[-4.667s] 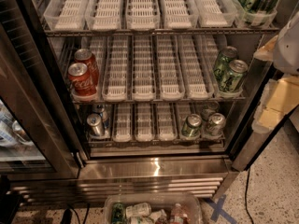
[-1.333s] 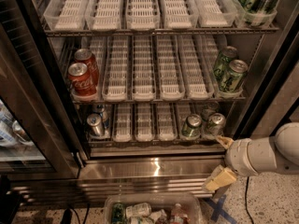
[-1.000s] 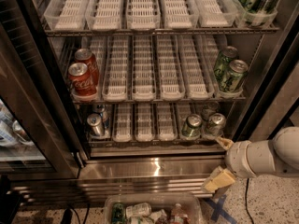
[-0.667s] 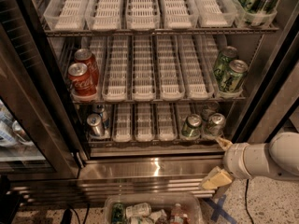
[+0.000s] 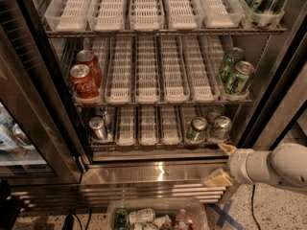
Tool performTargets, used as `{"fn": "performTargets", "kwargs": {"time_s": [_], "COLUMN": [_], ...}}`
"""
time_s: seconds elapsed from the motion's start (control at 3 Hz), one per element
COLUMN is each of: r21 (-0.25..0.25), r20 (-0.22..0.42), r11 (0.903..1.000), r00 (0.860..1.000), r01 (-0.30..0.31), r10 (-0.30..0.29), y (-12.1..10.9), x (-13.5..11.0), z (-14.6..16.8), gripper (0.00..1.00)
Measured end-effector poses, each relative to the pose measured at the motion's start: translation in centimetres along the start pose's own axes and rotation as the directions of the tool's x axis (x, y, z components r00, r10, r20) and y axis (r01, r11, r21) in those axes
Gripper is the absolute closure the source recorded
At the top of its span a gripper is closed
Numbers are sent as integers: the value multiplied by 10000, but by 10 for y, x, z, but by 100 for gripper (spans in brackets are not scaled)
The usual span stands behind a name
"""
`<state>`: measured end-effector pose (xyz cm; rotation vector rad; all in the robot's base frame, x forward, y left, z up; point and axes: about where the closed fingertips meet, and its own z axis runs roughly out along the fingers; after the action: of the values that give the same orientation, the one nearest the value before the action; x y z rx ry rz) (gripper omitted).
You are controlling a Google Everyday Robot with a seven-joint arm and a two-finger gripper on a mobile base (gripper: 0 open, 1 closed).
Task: Pick green can from bottom shelf of fridge
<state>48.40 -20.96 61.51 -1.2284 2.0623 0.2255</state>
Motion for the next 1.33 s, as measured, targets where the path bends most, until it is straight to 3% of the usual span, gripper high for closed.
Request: {"fn": "performTargets", "kwargs": {"time_s": [0.33,1.0,1.33], "r21": [13,149,720], "r20": [2,142,454], "r11": [10000,9997,9970], "r00": [10000,9997,9987], "r01": [1,-195,-283], "r10": [-1,193,250], "y": [0,0,6], "x": [0,2,8], "z": [0,0,3], "gripper": [0,0,0]}}
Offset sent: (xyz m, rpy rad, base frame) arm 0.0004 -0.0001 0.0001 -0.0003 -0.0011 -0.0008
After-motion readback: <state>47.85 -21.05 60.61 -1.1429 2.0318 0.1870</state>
